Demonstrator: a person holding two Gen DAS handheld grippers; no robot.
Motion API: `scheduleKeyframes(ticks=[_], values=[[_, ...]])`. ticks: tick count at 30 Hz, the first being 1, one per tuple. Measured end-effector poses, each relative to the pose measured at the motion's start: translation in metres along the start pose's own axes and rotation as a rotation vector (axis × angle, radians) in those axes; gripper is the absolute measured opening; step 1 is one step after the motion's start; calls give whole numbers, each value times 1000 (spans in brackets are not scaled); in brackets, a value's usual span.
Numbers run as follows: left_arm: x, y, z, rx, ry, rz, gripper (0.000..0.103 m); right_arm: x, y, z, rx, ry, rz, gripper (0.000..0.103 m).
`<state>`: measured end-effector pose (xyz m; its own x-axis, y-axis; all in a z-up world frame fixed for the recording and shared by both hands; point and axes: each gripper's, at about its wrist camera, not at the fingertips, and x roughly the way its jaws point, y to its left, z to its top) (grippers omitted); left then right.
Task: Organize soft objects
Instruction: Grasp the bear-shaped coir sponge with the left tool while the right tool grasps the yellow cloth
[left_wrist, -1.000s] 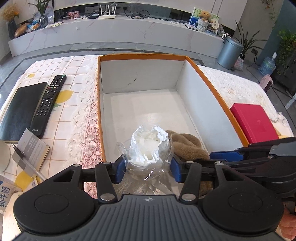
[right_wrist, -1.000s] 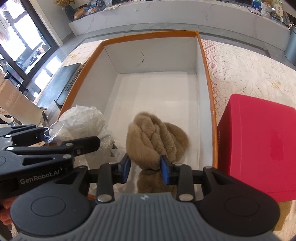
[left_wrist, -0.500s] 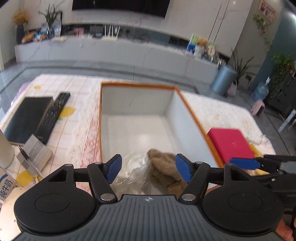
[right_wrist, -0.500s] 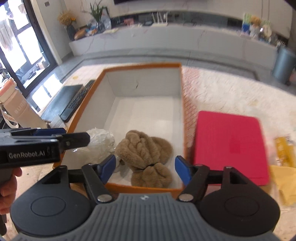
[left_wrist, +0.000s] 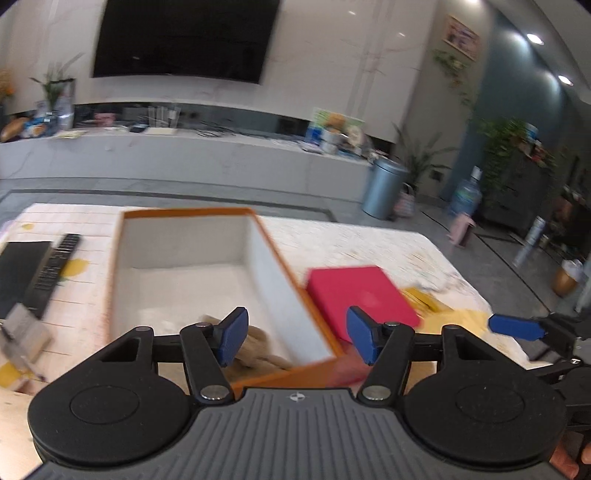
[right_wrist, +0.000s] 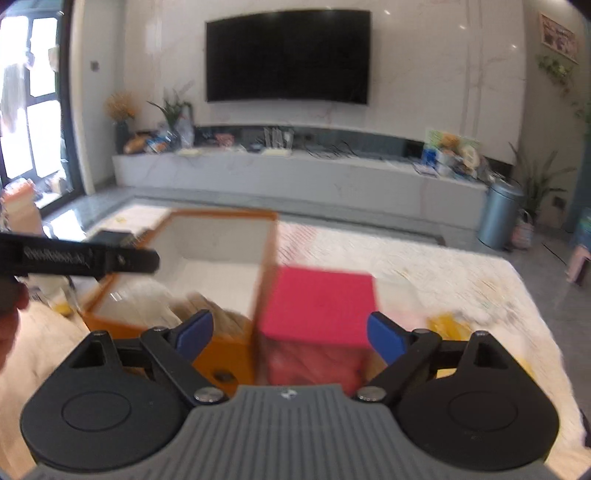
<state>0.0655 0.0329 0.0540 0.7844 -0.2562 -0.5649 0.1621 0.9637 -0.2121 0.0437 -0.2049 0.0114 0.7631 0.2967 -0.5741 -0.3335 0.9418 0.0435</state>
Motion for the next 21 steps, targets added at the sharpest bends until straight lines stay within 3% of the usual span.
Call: scheduleKeyframes(ticks=[4, 8, 13, 18, 21], values=[[16, -26, -7, 43, 60, -63, 68, -7, -40, -19, 156, 64, -3, 89], [35, -51, -15, 60, 111, -112, 67, -14, -72, -39, 245, 83, -65, 89], [64, -86, -27, 94, 148, -143, 70, -20, -96, -52, 241, 77, -157, 89], [98, -115, -50, 135, 174, -129, 82, -19, -125, -62, 211, 76, -308, 89], [117, -128, -60, 148, 201, -115, 86, -16, -145, -70, 243, 82, -346, 89]])
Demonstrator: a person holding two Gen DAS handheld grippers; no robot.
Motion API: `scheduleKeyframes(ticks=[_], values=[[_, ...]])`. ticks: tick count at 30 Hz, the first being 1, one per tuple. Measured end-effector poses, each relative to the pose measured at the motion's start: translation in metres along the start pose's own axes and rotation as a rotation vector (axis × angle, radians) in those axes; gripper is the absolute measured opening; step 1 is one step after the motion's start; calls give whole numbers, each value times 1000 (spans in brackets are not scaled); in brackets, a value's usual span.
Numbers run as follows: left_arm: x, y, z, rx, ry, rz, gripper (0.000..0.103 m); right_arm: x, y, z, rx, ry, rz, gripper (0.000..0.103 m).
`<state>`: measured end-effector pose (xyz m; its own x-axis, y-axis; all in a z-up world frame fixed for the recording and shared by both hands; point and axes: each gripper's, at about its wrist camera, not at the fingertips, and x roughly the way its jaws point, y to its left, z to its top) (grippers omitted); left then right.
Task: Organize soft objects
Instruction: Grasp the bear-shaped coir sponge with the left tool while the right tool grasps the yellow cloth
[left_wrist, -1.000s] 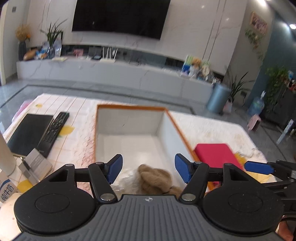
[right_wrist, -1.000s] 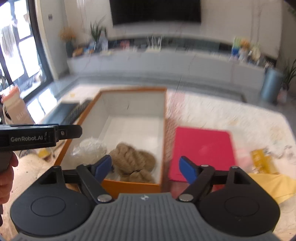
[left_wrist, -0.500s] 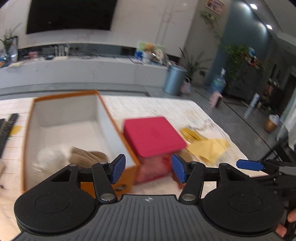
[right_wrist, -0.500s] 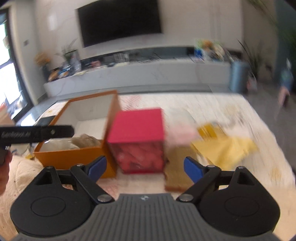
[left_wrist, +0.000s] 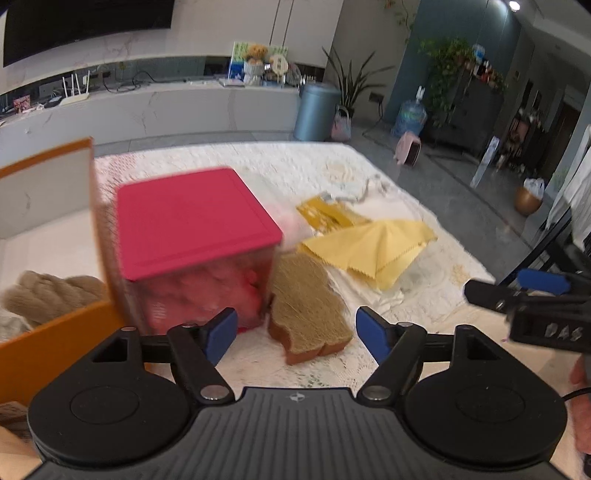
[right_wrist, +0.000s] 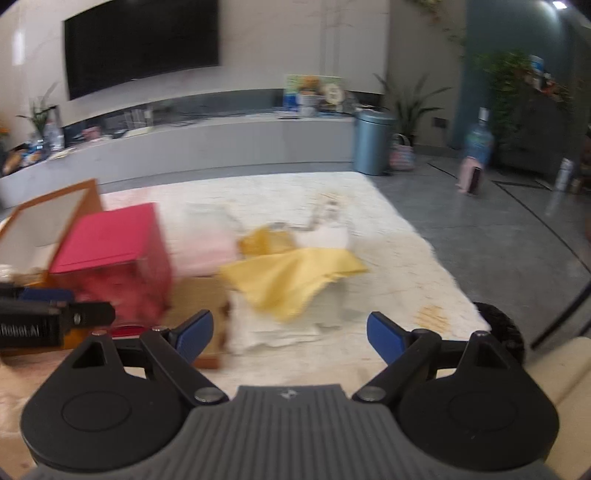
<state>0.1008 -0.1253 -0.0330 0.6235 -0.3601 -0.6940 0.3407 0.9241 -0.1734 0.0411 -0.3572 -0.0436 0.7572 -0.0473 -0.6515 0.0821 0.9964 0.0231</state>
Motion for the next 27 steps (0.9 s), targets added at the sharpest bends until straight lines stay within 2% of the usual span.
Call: scheduleKeyframes(ticks=[4, 11, 21, 25, 27], values=[[23, -10, -5, -7, 48, 43, 88, 14, -17, -5, 61, 24, 20, 89], [51, -14, -10, -56, 109, 76, 88, 32, -30, -9, 130, 56, 67, 89], [81, -21, -11, -71, 165, 139, 89, 54, -34, -7, 170, 102, 113, 89], [83, -21, -11, -70, 172, 150, 88, 58, -31, -4, 148, 117, 110, 89], [83, -21, -11, -62, 174, 139, 83, 60, -29, -1, 130, 109, 112, 89]])
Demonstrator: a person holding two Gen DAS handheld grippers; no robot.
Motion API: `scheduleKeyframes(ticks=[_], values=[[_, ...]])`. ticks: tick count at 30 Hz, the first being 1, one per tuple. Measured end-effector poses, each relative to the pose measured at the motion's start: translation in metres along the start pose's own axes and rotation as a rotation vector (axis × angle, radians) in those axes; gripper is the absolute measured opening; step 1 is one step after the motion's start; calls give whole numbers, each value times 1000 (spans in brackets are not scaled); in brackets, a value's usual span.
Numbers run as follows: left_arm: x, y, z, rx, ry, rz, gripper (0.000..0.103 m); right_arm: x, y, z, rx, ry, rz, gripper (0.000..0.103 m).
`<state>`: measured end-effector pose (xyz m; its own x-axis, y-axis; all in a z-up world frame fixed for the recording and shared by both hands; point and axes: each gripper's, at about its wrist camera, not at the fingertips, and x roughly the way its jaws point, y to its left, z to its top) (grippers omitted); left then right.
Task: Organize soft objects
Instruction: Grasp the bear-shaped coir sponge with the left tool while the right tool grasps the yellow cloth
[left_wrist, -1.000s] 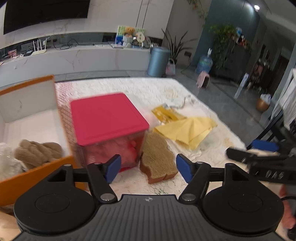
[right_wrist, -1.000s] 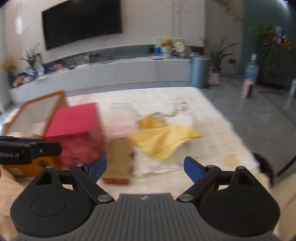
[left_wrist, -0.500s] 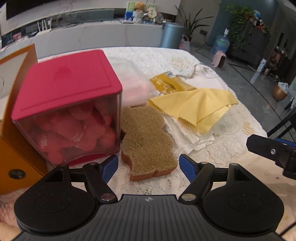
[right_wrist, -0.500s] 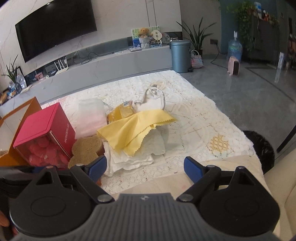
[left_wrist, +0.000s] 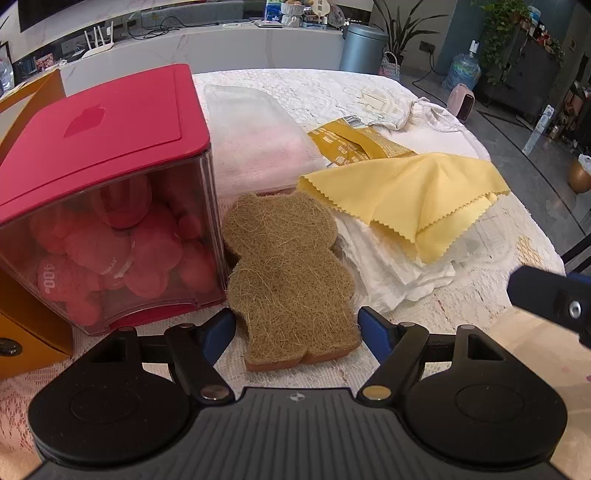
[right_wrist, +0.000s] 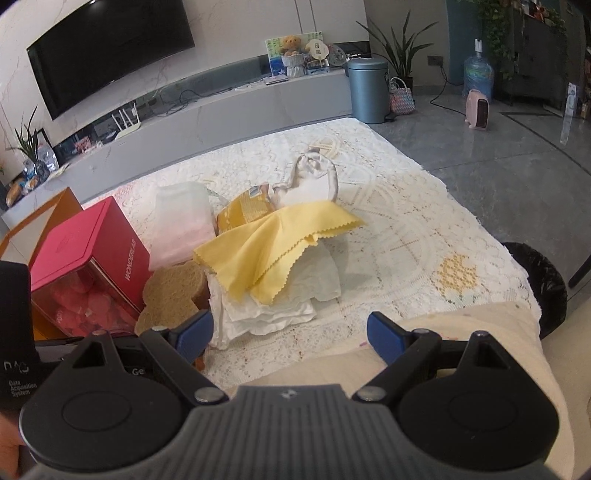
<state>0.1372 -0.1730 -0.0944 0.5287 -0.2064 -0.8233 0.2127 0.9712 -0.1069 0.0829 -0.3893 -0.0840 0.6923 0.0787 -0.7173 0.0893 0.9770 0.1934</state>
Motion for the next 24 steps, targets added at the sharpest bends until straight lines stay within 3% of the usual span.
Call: scheduleKeyframes(ticks=[7, 14, 21, 24], values=[[-10, -2, -1, 23, -20, 1, 72, 10, 13, 19, -120, -29, -16, 88], [-27, -1, 3, 3, -38, -21, 71, 40, 28, 50, -330, -62, 22, 88], [-31, -1, 8, -10, -40, -30, 71, 90, 29, 68, -393, 27, 41, 87], [-34, 0, 10, -17, -43, -37, 71, 104, 22, 66, -369, 69, 28, 76]])
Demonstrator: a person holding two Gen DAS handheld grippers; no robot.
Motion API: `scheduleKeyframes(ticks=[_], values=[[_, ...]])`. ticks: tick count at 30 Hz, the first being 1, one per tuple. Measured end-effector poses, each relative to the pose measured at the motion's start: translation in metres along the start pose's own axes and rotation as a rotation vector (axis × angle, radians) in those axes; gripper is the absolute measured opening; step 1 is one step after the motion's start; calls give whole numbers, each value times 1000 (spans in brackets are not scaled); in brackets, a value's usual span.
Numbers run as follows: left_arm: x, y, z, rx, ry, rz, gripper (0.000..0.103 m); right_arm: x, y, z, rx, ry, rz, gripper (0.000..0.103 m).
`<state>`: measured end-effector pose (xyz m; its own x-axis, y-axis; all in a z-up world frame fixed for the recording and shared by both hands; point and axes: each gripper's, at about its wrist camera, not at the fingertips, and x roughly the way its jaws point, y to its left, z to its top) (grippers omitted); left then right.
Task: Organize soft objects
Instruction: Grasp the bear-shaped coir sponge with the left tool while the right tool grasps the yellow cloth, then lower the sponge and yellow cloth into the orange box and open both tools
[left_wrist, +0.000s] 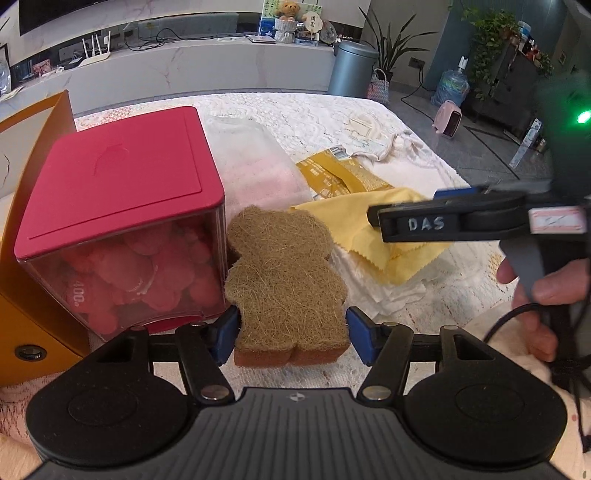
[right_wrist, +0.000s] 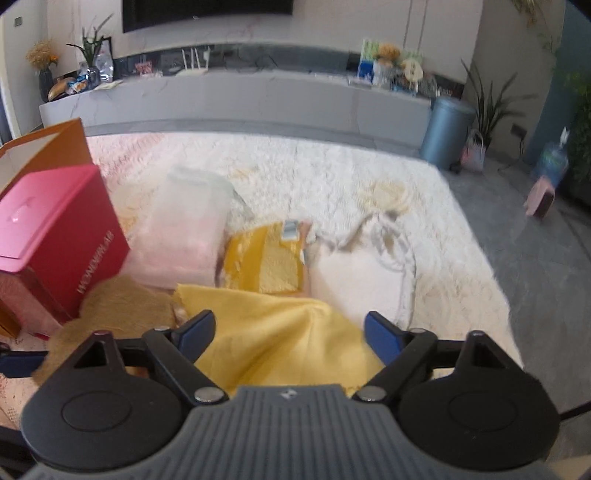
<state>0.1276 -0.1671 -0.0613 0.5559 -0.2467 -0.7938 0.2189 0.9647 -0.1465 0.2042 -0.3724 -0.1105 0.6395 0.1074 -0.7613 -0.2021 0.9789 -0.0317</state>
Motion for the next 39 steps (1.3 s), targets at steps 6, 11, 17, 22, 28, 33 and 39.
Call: scheduleKeyframes(ticks=[6, 11, 17, 22, 28, 33, 39], values=[[-4, 1, 3, -9, 1, -16, 71, 5, -3, -6, 26, 60, 56, 11], [-14, 3, 3, -13, -6, -37, 71, -21, 4, -7, 22, 46, 98, 2], [-37, 3, -3, 5, -32, -82, 70, -69, 13, -15, 65, 1, 114, 2], [-64, 9, -13, 1, -64, -122, 70, -112, 22, -25, 129, -49, 111, 2], [-100, 22, -25, -14, -134, -150, 70, -155, 40, -40, 196, -116, 104, 2], [-132, 39, -36, -39, -211, -142, 70, -186, 64, -43, 209, -164, 117, 2], [-158, 65, -43, -85, -292, -104, 70, -210, 103, -37, 183, -215, 185, 2]])
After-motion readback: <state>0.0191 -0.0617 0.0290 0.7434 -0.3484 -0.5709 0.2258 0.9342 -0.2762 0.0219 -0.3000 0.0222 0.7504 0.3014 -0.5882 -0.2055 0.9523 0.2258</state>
